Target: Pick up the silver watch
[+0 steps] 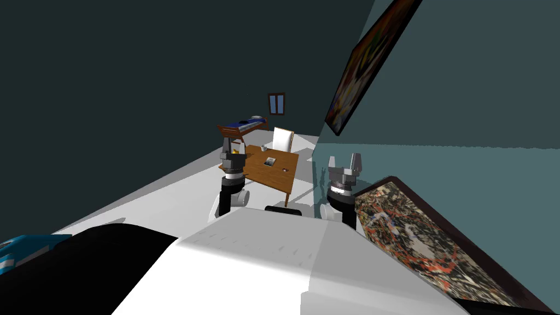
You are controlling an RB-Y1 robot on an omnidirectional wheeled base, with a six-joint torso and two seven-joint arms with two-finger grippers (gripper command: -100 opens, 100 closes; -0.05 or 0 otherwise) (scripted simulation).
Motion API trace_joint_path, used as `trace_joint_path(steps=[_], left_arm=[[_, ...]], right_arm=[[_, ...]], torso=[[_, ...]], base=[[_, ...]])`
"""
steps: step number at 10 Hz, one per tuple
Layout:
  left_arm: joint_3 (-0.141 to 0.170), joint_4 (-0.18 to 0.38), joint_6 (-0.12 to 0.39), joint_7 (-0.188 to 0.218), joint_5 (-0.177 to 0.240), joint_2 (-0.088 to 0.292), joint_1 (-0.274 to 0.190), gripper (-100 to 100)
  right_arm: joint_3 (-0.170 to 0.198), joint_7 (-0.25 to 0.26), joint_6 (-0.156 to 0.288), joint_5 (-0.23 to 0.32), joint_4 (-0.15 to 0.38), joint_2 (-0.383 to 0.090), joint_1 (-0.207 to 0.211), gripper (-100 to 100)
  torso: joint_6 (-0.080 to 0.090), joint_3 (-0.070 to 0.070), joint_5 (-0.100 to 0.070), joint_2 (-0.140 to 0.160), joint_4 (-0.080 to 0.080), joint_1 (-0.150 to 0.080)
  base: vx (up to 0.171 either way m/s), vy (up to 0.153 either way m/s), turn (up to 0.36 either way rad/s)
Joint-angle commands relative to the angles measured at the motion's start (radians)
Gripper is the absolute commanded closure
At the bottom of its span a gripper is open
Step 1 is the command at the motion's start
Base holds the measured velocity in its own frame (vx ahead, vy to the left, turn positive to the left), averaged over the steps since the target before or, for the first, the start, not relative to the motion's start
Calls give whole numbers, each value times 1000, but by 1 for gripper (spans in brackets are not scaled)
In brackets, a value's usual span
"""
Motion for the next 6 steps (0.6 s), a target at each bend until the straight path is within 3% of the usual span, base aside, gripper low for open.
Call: trace_joint_path(steps=[1,6], left_arm=[[0,0,0,0,0,0,0,0],[0,0,0,0,0,0,0,0]], right_arm=[[3,-7,-4,32,30,-40,-10,-100],[17,-41,-14,167,167,-163,-59,-100]], torso=[[0,0,0,0,0,0],[0,2,0,4,1,0]], base=[[-22,2,37],[-53,2,78]])
